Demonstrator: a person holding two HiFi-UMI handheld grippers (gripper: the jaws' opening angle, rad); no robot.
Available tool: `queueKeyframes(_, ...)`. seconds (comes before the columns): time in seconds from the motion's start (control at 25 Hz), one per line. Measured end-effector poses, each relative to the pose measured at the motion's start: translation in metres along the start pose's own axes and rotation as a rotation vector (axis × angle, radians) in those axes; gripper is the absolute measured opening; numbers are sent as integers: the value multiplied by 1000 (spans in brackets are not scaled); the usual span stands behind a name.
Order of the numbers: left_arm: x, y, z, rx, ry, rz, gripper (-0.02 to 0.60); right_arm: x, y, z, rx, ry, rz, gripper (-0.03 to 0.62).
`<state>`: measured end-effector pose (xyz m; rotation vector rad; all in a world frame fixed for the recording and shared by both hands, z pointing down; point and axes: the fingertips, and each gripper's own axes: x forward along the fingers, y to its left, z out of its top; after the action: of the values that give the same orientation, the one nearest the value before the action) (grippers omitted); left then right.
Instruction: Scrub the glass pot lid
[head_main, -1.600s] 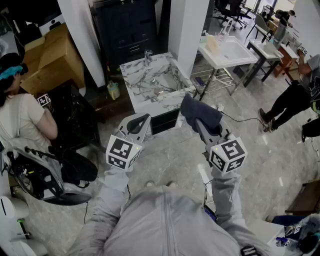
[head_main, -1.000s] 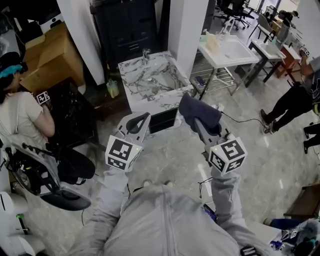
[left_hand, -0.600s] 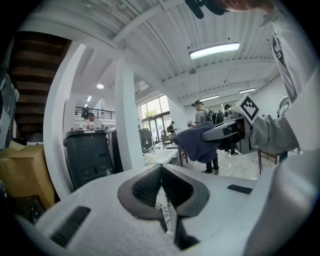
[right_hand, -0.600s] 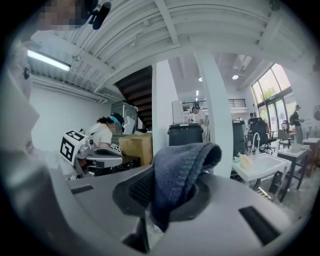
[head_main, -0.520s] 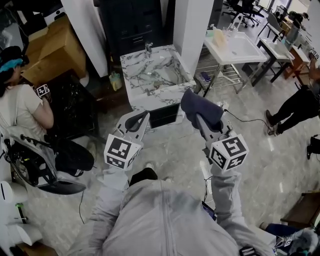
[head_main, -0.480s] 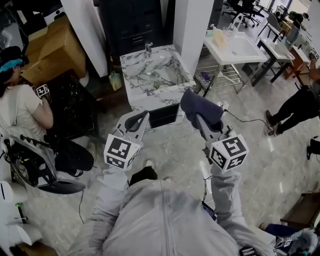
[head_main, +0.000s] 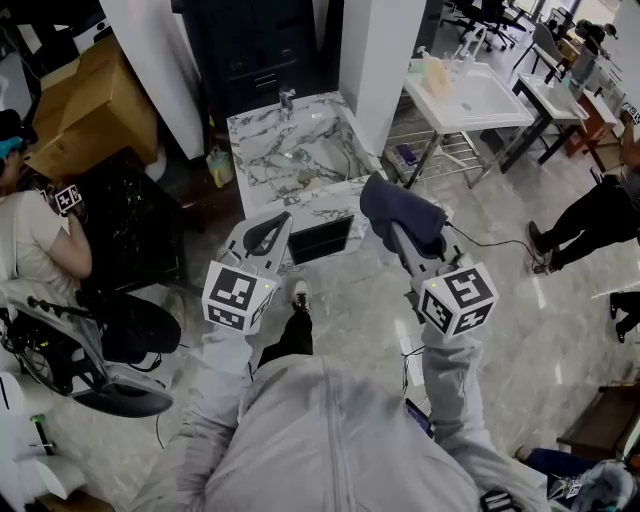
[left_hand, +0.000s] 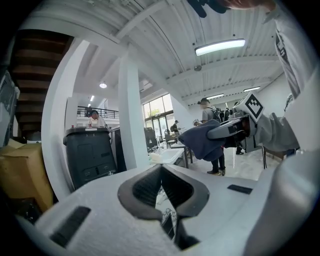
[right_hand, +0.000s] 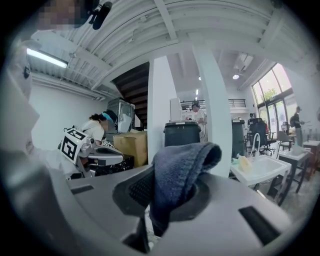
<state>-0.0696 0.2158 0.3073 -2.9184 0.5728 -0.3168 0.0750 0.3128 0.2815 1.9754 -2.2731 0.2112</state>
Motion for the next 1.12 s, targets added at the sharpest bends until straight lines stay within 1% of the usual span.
queueKeyframes(0.32, 68, 68, -8, -20, -12, -9, 26, 73, -50, 6, -3, 34, -26, 63)
queueKeyframes(0.48, 95, 106, -14, -36, -4, 2, 26, 116, -71, 12, -4, 54, -22, 62)
queueKeyframes(0.64, 114, 140, -18, -43, 7, 18, 26, 152, -84, 18, -4, 71, -4, 62)
queueKeyframes(0.84, 131, 175, -28, -56, 29, 34, 26, 198, -94, 13, 3, 105, 19, 63)
queueKeyframes(0.96, 140, 194, -37, -66, 43, 40, 26, 225, -102, 5, 14, 131, 18, 63)
queueKeyframes(1.12, 152, 220, -53, -88, 57, 43, 26, 260, -115, -9, 40, 175, -5, 63)
